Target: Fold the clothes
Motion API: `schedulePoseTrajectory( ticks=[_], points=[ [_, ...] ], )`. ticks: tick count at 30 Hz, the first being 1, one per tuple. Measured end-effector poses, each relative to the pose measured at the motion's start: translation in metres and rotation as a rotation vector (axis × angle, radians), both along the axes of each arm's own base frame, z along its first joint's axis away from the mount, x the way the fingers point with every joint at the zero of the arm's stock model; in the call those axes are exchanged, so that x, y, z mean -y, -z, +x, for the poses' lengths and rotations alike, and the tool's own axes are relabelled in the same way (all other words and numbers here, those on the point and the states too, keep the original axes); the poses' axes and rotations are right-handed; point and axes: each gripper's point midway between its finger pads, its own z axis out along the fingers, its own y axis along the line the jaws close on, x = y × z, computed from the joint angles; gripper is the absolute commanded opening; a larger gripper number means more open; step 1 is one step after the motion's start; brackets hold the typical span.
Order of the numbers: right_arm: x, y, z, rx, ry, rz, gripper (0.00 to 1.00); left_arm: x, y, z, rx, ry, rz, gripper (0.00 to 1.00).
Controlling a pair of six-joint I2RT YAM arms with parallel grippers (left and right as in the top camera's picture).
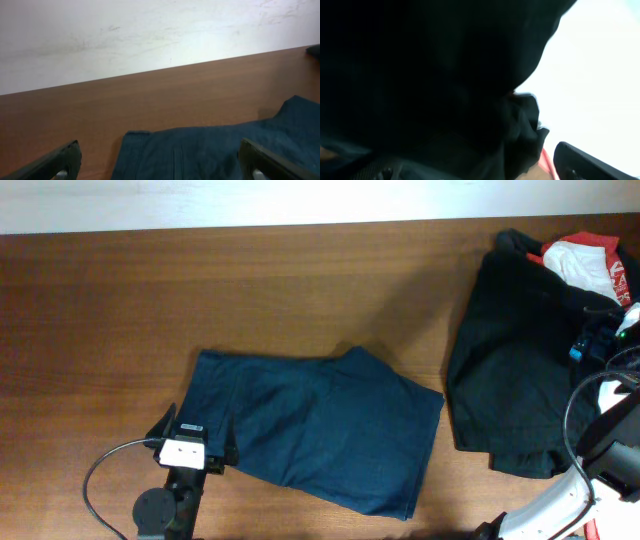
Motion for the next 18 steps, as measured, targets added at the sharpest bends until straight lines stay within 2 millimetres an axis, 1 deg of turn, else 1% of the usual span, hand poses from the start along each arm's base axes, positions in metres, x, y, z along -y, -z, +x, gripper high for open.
schedulePoseTrajectory(
  ticks=[1,2,3,4,7,9,10,12,13,14,15,16,17,18],
  points=[
    [0.001,0.008,-0.003,-0.014,-0.009,-0.003,0.87,0.000,0.000,0.000,0.000,0.000,0.000,0.99],
    [0.001,0.014,-0.004,-0.017,-0.015,-0.005,0.62,0.000,0.000,0.000,0.000,0.000,0.000,0.99],
    [0.000,0.019,-0.005,-0.021,-0.016,-0.005,0.04,0.000,0.000,0.000,0.000,0.000,0.000,0.99],
    [-0.002,0.026,-0.010,-0.039,-0.026,0.004,0.04,0.000,0.000,0.000,0.000,0.000,0.000,0.99],
    [0.001,0.027,-0.011,-0.045,-0.013,-0.011,0.04,0.000,0.000,0.000,0.000,0.000,0.000,0.99],
    [0.009,0.019,-0.022,-0.085,0.047,-0.038,0.04,0.000,0.000,0.000,0.000,0.000,0.000,0.99],
    [0.015,0.009,-0.030,-0.118,0.077,-0.055,0.04,0.000,0.000,0.000,0.000,0.000,0.000,0.99],
    [0.042,-0.033,-0.038,-0.106,0.174,-0.126,0.04,0.000,0.000,0.000,0.000,0.000,0.000,0.99],
    [0.060,-0.060,-0.040,-0.061,0.234,-0.178,0.04,0.000,0.000,0.000,0.000,0.000,0.000,0.99],
    [0.083,-0.109,-0.044,0.037,0.323,-0.256,0.04,0.000,0.000,0.000,0.000,0.000,0.000,0.99],
    [0.093,-0.129,-0.046,0.091,0.356,-0.298,0.04,0.000,0.000,0.000,0.000,0.000,0.000,0.99],
    [0.100,-0.155,-0.052,0.149,0.393,-0.340,0.15,0.000,0.000,0.000,0.000,0.000,0.000,0.99],
    [0.106,-0.178,-0.056,0.205,0.423,-0.379,0.49,0.000,0.000,0.000,0.000,0.000,0.000,0.99],
    [0.109,-0.198,-0.060,0.253,0.448,-0.413,0.99,0.000,0.000,0.000,0.000,0.000,0.000,0.99]
  ],
)
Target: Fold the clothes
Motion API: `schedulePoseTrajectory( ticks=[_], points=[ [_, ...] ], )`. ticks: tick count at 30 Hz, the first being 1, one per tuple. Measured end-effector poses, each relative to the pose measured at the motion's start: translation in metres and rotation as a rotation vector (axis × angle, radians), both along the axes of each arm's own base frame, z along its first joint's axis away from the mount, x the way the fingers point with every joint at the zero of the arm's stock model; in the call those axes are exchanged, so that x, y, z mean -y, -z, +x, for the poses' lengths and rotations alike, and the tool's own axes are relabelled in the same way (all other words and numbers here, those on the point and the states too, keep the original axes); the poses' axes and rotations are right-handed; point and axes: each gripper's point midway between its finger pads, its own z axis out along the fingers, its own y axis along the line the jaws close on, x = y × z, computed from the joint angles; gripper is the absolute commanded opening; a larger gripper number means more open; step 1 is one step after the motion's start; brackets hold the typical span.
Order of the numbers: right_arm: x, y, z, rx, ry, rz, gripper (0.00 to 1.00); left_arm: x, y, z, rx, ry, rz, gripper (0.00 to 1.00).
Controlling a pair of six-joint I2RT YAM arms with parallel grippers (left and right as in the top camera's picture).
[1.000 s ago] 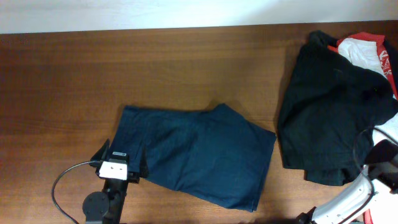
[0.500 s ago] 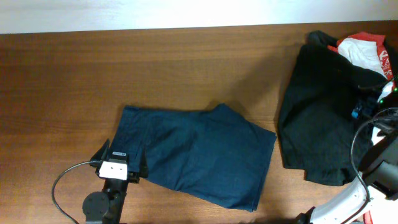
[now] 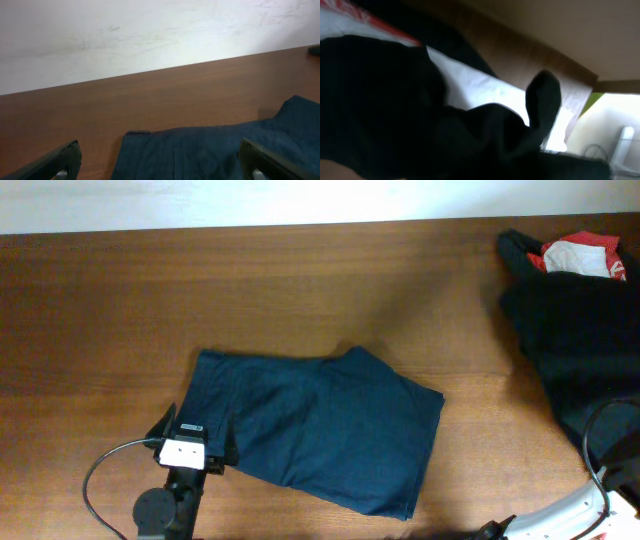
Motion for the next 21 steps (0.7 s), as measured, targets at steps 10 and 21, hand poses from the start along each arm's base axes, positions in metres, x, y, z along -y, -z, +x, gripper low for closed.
schedulePoseTrajectory(
  ticks=[10,21],
  points=[
    [-0.051,-0.006,0.050,0.156,-0.127,0.122,0.99,0.000,0.000,0.000,0.000,0.000,0.000,0.99],
    [-0.259,0.193,0.214,-0.299,-0.904,0.104,0.99,0.000,0.000,0.000,0.001,0.000,0.000,0.99]
  ],
)
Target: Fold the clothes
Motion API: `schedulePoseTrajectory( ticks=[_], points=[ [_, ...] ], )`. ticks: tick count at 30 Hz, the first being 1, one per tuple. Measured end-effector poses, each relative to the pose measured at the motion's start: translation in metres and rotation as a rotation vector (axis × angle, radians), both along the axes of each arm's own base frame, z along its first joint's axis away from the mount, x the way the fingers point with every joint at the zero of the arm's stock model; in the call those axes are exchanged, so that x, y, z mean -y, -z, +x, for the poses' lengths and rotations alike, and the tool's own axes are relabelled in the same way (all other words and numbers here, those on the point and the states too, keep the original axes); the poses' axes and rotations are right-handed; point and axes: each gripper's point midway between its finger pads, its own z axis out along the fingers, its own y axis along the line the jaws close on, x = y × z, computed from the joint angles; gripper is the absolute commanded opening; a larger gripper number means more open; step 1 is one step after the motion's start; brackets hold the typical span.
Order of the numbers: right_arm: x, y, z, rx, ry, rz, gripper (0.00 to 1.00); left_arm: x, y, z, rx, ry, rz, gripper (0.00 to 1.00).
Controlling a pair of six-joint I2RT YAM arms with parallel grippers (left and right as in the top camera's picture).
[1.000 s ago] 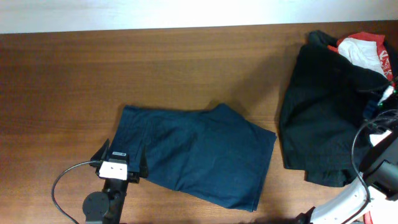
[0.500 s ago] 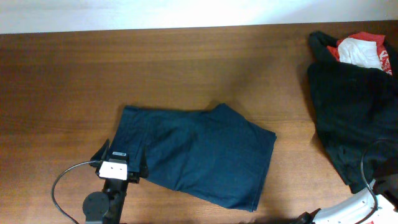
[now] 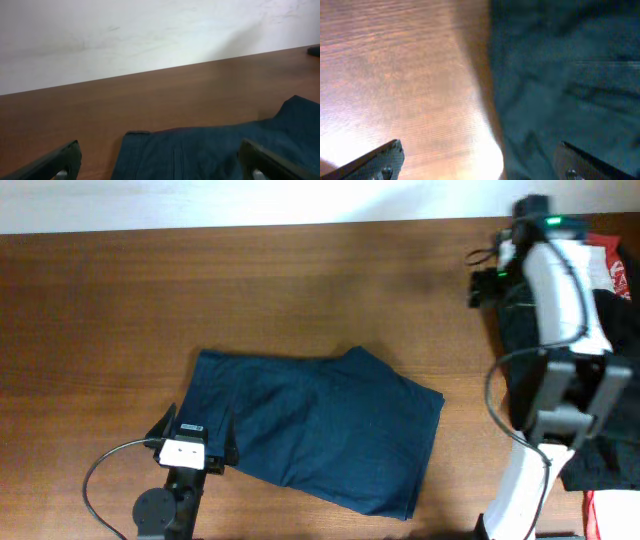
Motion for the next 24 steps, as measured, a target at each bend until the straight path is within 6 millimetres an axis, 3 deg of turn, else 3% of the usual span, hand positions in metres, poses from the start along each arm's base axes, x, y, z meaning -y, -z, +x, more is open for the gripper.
schedulePoseTrajectory(
  ticks=[2,8,9,11,12,13,16,18,19,20,21,24],
  points=[
    [0.002,0.019,0.010,-0.018,-0.017,-0.147,0.99,0.000,0.000,0.000,0.000,0.000,0.000,0.99],
    [0.045,0.056,0.008,-0.097,0.053,-0.325,0.98,0.000,0.000,0.000,0.000,0.000,0.000,0.99],
    [0.051,0.068,0.005,-0.127,0.058,-0.340,0.91,0.000,0.000,0.000,0.000,0.000,0.000,0.99],
    [0.054,0.070,0.003,-0.134,0.065,-0.347,0.88,0.000,0.000,0.000,0.000,0.000,0.000,0.99],
    [0.056,0.070,0.004,-0.126,0.071,-0.353,0.97,0.000,0.000,0.000,0.000,0.000,0.000,0.99],
    [0.057,0.069,0.005,-0.124,0.074,-0.355,0.99,0.000,0.000,0.000,0.000,0.000,0.000,0.99],
    [0.061,0.069,0.009,-0.100,0.085,-0.360,0.95,0.000,0.000,0.000,0.000,0.000,0.000,0.99],
    [0.063,0.069,0.011,-0.088,0.090,-0.361,0.85,0.000,0.000,0.000,0.000,0.000,0.000,0.99],
    [0.062,0.069,0.012,-0.086,0.090,-0.358,0.66,0.000,0.000,0.000,0.000,0.000,0.000,0.99],
    [0.061,0.070,0.013,-0.083,0.089,-0.345,0.22,0.000,0.000,0.000,0.000,0.000,0.000,0.99],
    [0.059,0.071,0.014,-0.077,0.092,-0.335,0.05,0.000,0.000,0.000,0.000,0.000,0.000,0.99],
    [0.058,0.072,0.014,-0.076,0.092,-0.323,0.04,0.000,0.000,0.000,0.000,0.000,0.000,0.99]
  ],
)
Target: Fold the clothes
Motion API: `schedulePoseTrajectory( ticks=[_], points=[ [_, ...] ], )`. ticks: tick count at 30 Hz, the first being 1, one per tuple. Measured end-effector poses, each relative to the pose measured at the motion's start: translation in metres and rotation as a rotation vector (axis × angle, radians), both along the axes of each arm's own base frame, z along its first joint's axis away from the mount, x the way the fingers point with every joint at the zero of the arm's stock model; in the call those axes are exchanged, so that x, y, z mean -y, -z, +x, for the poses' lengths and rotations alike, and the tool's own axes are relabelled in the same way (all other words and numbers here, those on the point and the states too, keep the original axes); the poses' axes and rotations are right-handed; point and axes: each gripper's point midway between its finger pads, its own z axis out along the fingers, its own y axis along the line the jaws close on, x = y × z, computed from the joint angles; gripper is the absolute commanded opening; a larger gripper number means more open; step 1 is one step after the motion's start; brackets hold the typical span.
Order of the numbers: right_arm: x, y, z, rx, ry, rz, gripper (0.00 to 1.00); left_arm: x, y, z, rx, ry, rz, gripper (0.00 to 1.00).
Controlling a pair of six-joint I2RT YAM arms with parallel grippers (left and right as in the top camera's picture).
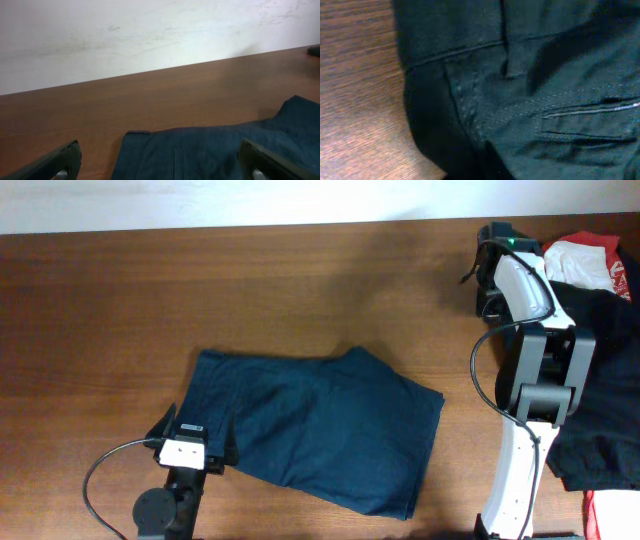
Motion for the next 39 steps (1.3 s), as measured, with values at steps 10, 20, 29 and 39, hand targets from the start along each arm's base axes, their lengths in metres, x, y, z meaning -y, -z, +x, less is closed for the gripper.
schedulePoseTrajectory(
  ticks=[10,20,29,39],
  points=[
    [0.150,-0.130,-0.041,0.258,0.399,-0.024,0.05,0.000,0.000,0.000,0.000,0.000,0.000,0.99],
    [0.136,-0.133,-0.098,0.144,0.528,0.181,0.99,0.000,0.000,0.000,0.000,0.000,0.000,0.99],
    [0.050,-0.200,-0.083,0.304,0.303,0.450,0.99,0.000,0.000,0.000,0.000,0.000,0.000,0.99],
    [0.006,-0.063,-0.137,-0.226,0.370,0.079,0.99,0.000,0.000,0.000,0.000,0.000,0.000,0.99]
  ],
)
